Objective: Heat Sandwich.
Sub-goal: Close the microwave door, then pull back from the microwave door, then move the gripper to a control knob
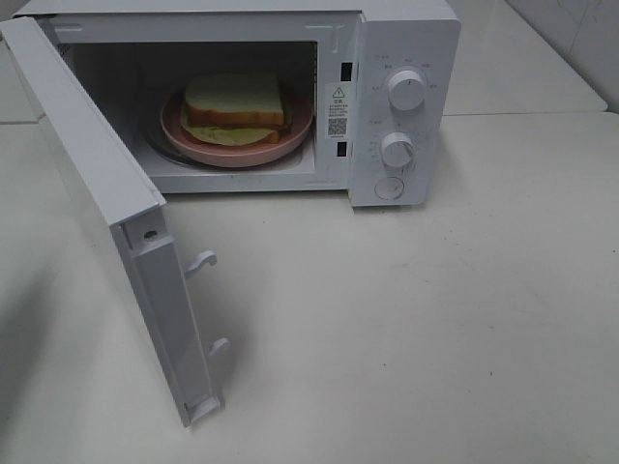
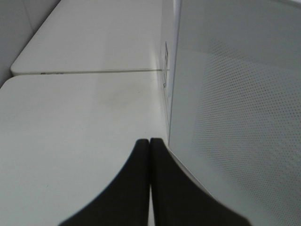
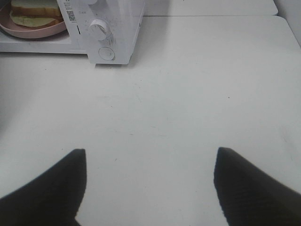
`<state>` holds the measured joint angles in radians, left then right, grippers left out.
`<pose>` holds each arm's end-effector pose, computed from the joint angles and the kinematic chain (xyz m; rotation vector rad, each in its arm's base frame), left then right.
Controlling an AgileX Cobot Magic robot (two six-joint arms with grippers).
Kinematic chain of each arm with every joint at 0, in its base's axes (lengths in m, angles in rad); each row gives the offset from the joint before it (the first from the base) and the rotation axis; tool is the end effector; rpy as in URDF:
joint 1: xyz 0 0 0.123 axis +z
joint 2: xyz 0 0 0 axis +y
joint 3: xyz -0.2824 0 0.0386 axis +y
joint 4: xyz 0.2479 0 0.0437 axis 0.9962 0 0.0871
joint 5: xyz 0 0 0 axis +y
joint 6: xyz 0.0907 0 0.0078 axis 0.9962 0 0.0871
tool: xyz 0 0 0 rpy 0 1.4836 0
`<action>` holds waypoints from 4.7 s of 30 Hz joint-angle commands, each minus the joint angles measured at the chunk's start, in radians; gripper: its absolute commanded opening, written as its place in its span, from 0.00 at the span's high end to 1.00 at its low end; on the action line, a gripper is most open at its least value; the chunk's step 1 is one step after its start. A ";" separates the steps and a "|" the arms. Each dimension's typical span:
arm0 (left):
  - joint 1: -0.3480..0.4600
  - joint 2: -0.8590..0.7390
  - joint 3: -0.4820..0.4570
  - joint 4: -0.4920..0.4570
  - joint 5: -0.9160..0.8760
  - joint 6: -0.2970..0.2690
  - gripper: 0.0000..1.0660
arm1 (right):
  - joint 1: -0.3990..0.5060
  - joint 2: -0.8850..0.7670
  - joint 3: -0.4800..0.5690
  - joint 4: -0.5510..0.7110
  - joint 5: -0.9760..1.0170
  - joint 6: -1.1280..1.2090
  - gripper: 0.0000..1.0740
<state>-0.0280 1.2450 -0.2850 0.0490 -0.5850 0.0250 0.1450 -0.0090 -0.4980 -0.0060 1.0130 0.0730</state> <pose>0.2112 -0.0084 0.1989 0.1060 1.8560 0.0011 -0.0040 -0.0011 0.2805 -0.0716 1.9908 0.1337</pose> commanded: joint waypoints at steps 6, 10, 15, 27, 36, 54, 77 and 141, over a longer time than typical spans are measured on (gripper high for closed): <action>0.004 0.206 -0.002 0.092 -0.214 -0.071 1.00 | -0.005 -0.023 0.002 -0.001 -0.017 0.000 0.31; 0.004 0.278 -0.035 0.146 -0.267 -0.125 1.00 | -0.005 -0.023 0.002 -0.001 -0.017 0.000 0.31; 0.004 0.346 -0.087 0.283 -0.330 -0.156 1.00 | -0.005 -0.023 0.002 -0.001 -0.017 0.000 0.31; -0.143 0.480 -0.175 0.321 -0.350 -0.135 1.00 | -0.005 -0.023 0.002 -0.001 -0.017 0.000 0.31; -0.257 0.522 -0.265 0.215 -0.348 -0.133 1.00 | -0.005 -0.023 0.002 -0.001 -0.017 0.000 0.31; -0.441 0.688 -0.556 0.158 -0.215 -0.134 1.00 | -0.005 -0.023 0.002 -0.001 -0.017 0.000 0.31; -0.508 0.861 -0.919 -0.010 -0.067 -0.119 1.00 | -0.005 -0.023 0.002 -0.001 -0.017 0.000 0.31; -0.366 0.305 -0.810 -0.219 1.765 -0.003 0.08 | -0.003 -0.023 0.002 -0.001 -0.017 0.001 0.31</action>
<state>-0.4490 1.5680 -1.0950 -0.1330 1.1250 -0.0250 0.1450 -0.0090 -0.4980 -0.0060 1.0060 0.0730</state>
